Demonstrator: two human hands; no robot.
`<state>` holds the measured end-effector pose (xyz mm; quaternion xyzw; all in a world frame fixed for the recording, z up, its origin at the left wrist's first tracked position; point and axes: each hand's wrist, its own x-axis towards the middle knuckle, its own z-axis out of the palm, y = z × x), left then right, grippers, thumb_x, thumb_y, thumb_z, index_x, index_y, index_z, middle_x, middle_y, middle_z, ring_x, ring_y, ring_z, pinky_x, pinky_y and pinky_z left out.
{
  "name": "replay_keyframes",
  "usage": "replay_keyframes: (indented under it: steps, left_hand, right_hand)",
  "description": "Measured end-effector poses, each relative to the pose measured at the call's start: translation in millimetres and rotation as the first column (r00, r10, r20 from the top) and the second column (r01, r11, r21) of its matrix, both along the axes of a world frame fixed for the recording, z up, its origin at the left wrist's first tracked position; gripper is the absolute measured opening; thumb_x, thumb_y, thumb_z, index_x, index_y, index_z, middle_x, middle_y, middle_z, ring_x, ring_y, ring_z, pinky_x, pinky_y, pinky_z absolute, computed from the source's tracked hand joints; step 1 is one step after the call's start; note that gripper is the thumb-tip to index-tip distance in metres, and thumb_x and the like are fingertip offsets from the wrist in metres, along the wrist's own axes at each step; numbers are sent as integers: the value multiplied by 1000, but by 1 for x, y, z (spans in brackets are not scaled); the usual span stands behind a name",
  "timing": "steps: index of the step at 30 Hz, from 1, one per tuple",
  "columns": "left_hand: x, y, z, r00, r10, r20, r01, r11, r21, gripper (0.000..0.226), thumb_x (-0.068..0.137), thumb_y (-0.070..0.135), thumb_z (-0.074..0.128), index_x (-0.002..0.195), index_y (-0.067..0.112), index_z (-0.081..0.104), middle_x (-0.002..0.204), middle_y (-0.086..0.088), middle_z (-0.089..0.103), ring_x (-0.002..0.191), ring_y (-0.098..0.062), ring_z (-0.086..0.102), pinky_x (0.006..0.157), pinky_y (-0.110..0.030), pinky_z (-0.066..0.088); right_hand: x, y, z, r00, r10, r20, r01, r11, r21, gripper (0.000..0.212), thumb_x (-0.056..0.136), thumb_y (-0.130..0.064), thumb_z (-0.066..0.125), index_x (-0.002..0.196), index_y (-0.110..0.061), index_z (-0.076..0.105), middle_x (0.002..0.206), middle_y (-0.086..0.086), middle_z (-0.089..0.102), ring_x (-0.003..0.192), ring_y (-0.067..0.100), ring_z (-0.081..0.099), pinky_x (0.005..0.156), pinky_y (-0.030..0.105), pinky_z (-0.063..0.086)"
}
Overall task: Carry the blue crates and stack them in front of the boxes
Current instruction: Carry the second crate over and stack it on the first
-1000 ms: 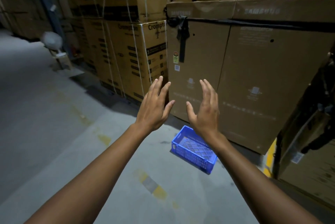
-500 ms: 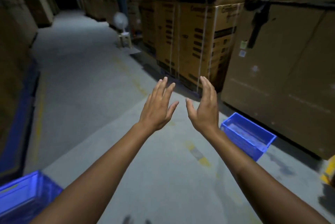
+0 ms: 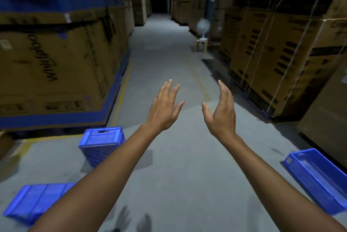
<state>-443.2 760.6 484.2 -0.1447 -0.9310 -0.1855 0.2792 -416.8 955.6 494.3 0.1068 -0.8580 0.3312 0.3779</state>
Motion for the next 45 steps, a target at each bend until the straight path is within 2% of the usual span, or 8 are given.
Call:
replay_keyframes:
  steps: [6, 9, 13, 17, 22, 30, 36, 45]
  left_hand:
    - [83, -47, -8, 995, 100, 8, -100, 994, -38, 60, 97, 46, 41, 147, 13, 34, 157, -14, 25, 145, -32, 23, 114, -47, 30]
    - [131, -78, -17, 987, 158, 19, -157, 986, -58, 57, 98, 38, 49, 146, 11, 36, 156, -14, 27, 144, -32, 25, 113, -44, 29]
    - [190, -128, -28, 959, 276, 64, -270, 959, -82, 58, 97, 41, 45, 145, 9, 39, 155, -16, 30, 143, -34, 28, 114, -47, 30]
    - [245, -181, -31, 928, 365, 70, -358, 929, -96, 56, 99, 41, 44, 146, 13, 36, 157, -12, 27, 144, -31, 25, 111, -47, 35]
    - [305, -249, -31, 889, 453, 65, -446, 890, -93, 57, 100, 42, 44, 148, 14, 33, 158, -10, 25, 146, -28, 21, 112, -45, 31]
    - [413, -374, -52, 867, 483, 124, -470, 874, -121, 58, 97, 32, 51, 148, 13, 32, 157, -13, 27, 144, -31, 25, 113, -45, 30]
    - [480, -456, -78, 846, 493, 204, -472, 870, -143, 60, 93, 24, 55, 147, 11, 31, 155, -16, 28, 143, -33, 27, 109, -48, 38]
    - [486, -543, -113, 807, 513, 292, -501, 857, -122, 61, 97, 26, 51, 150, 15, 24, 159, -12, 21, 145, -28, 22, 111, -44, 36]
  right_hand:
    - [59, -41, -28, 990, 139, 39, -138, 990, -20, 72, 87, -24, 67, 148, -13, 29, 149, 8, 39, 134, 23, 38, 104, 27, 34]
    - [91, -69, -44, 969, 229, 97, -226, 973, -40, 71, 87, -23, 65, 148, -11, 30, 149, 9, 38, 136, 24, 36, 106, 32, 35]
    - [135, -115, -56, 934, 332, 131, -326, 943, -62, 71, 85, -18, 66, 147, -7, 33, 148, 12, 40, 135, 26, 37, 107, 34, 35]
    - [169, -165, -56, 904, 407, 127, -399, 913, -89, 71, 84, -17, 67, 147, -7, 33, 149, 12, 40, 135, 26, 37, 107, 35, 35]
    - [208, -237, -54, 872, 472, 128, -466, 882, -77, 71, 84, -16, 67, 147, -8, 34, 149, 12, 40, 136, 26, 38, 108, 34, 34]
    - [298, -367, -86, 854, 483, 195, -479, 875, -69, 67, 86, -18, 67, 145, -8, 37, 148, 11, 42, 135, 27, 38, 109, 38, 36]
    - [363, -460, -114, 814, 504, 288, -518, 855, -31, 72, 86, -17, 69, 147, -8, 33, 149, 13, 39, 137, 29, 36, 109, 43, 38]
    - [364, -541, -140, 818, 457, 350, -491, 871, 11, 72, 88, -23, 68, 148, -12, 31, 152, 10, 37, 139, 27, 35, 108, 41, 37]
